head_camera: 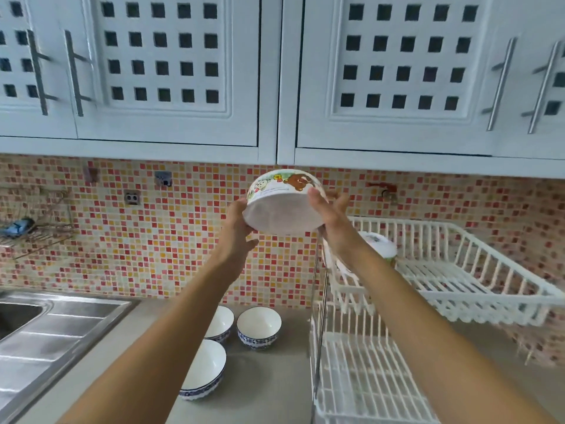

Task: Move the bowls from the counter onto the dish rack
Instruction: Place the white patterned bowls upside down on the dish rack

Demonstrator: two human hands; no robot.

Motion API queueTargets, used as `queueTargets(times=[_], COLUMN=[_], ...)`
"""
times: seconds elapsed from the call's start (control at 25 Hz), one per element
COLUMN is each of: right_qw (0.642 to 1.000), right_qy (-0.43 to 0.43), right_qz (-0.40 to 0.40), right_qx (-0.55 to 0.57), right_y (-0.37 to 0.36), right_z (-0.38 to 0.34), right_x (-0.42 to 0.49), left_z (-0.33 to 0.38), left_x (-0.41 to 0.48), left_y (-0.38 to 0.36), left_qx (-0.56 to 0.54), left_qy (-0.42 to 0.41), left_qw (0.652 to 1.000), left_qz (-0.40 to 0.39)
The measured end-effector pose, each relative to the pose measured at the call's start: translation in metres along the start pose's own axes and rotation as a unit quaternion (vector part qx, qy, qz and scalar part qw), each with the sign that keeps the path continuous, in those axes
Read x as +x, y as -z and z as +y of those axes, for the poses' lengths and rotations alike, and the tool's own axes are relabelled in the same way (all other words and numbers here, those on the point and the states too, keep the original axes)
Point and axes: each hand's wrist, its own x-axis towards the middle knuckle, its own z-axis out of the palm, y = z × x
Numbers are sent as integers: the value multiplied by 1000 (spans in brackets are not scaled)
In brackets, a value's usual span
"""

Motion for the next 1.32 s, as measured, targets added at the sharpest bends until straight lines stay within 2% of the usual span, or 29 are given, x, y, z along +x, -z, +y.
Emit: queueTargets(times=[0.2, 0.28, 0.44, 0.52, 0.6, 0.68, 0.76, 0.84, 1.12, 1.32], right_qw=[998, 998, 992, 976, 935, 900, 886, 878, 864, 855], right_qy=[53, 44, -8, -27, -17, 12, 38, 56, 45, 37], right_qz=[-30, -35, -68, -88, -97, -99, -111, -122, -175, -174], right_qx=[19, -18, -107, -199, -342, -424, -449, -460, -470, -487], right_y=[91, 129, 197, 219, 230, 232, 231, 227, 228, 226], right_z=[-1, 8, 29, 40, 57, 73, 86, 94, 110, 110], right_x=[3, 2, -9, -11, -8, -2, 5, 12, 15, 15], left_z=[8, 6, -23, -39, -53, -66, -77, -88, -106, -106], left_x=[14, 20, 30, 33, 39, 45, 51, 55, 55, 50], left_y=[-68, -95, -137, -155, -165, -170, -173, -174, -171, -173], left_qx=[140, 201, 228, 284, 400, 484, 523, 531, 599, 599], left_qy=[-42, -61, -68, -59, -90, -101, -93, -95, -83, -77], left_qw=[982, 962, 941, 923, 877, 831, 808, 803, 752, 751], left_qz=[-121, -173, -240, -251, -252, -256, -255, -254, -264, -265])
